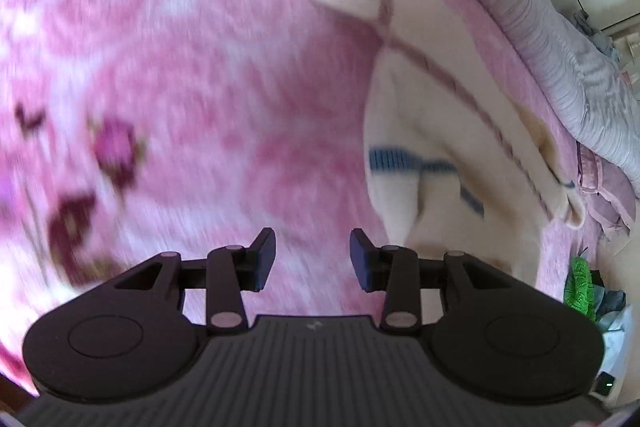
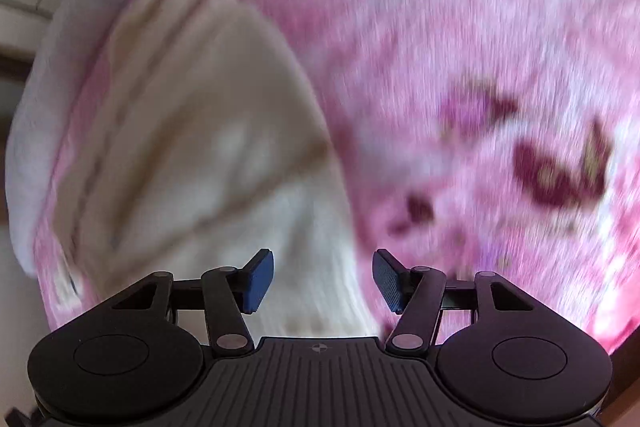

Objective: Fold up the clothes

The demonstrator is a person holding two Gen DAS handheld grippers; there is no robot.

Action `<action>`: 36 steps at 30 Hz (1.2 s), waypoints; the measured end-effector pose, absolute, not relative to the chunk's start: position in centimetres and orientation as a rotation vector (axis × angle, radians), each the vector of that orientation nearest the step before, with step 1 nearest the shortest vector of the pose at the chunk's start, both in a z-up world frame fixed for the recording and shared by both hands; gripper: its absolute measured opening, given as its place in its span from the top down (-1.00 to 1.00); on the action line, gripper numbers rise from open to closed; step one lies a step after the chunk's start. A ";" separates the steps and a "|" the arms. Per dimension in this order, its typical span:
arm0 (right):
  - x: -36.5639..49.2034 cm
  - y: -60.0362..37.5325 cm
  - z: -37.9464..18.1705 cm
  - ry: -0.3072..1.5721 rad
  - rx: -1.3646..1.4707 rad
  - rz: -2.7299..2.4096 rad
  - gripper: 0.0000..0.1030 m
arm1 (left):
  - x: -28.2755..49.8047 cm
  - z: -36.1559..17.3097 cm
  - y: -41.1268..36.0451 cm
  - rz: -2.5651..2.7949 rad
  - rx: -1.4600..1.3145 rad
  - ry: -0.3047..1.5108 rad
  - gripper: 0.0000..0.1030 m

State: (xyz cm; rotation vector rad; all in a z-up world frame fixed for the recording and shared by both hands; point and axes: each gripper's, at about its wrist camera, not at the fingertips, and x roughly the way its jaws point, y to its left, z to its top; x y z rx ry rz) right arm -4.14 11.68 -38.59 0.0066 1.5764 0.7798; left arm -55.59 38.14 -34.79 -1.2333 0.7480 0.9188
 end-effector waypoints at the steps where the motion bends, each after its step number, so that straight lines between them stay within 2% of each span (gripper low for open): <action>1: -4.6 11.8 -39.1 1.567 -0.011 0.802 -0.09 | -55.2 -34.7 37.6 0.924 -1.223 0.747 0.32; 2: -5.0 12.0 -39.4 1.559 -0.031 0.834 0.14 | -54.8 -34.5 37.1 0.931 -1.209 0.745 0.32; 3: -5.2 12.5 -39.4 1.557 -0.056 0.890 0.89 | -54.4 -34.0 36.9 0.938 -1.198 0.739 0.32; 8: -2.4 11.5 -35.7 1.454 -0.075 1.033 0.89 | -53.4 -33.0 34.7 0.960 -1.191 0.689 0.32; 11: 2.7 8.1 -33.5 1.358 -0.050 0.898 0.90 | -52.3 -33.0 33.6 0.942 -1.190 0.682 0.32; 14: 6.8 5.8 -34.2 1.348 -0.056 0.732 0.89 | -50.5 -34.2 32.7 0.900 -1.188 0.705 0.30; 17: 8.0 5.8 -36.0 1.416 -0.062 0.690 0.87 | -48.8 -36.0 31.6 0.854 -1.198 0.750 0.29; 18: 7.9 6.0 -36.6 1.434 -0.059 0.684 0.76 | -48.3 -36.7 31.2 0.837 -1.206 0.761 0.29; 19: 7.8 6.2 -37.2 1.453 -0.056 0.678 0.51 | -48.0 -37.3 30.8 0.822 -1.216 0.765 0.29; 21: 7.7 6.5 -38.2 1.481 -0.048 0.670 0.23 | -47.8 -38.3 30.0 0.816 -1.245 0.731 0.23; 22: 7.5 6.5 -38.3 1.471 -0.045 0.680 0.12 | -47.8 -38.8 29.5 0.819 -1.260 0.698 0.12; 24: 7.2 6.5 -38.3 1.451 -0.037 0.699 0.08 | -47.6 -39.3 29.3 0.837 -1.289 0.622 0.01; 25: 6.9 6.6 -38.2 1.444 -0.036 0.713 0.08 | -47.4 -39.4 29.4 0.817 -1.314 0.586 0.06; 26: 6.4 6.6 -37.8 1.446 -0.045 0.735 0.09 | -47.2 -39.5 29.7 0.788 -1.340 0.549 0.63; 27: 6.1 6.8 -37.6 1.450 -0.065 0.758 0.36 | -46.9 -39.6 29.9 0.759 -1.366 0.513 0.98; 28: 5.7 6.9 -37.5 1.456 -0.098 0.784 0.83 | -46.7 -39.2 30.1 0.750 -1.374 0.496 0.98; 33: 4.7 7.3 -35.5 1.503 -0.184 0.929 0.86 | -46.5 -32.4 32.1 0.702 -1.357 0.331 0.99; 36: 6.1 7.0 -33.8 1.500 -0.072 0.922 0.86 | -46.6 -32.4 32.3 0.709 -1.345 0.355 0.98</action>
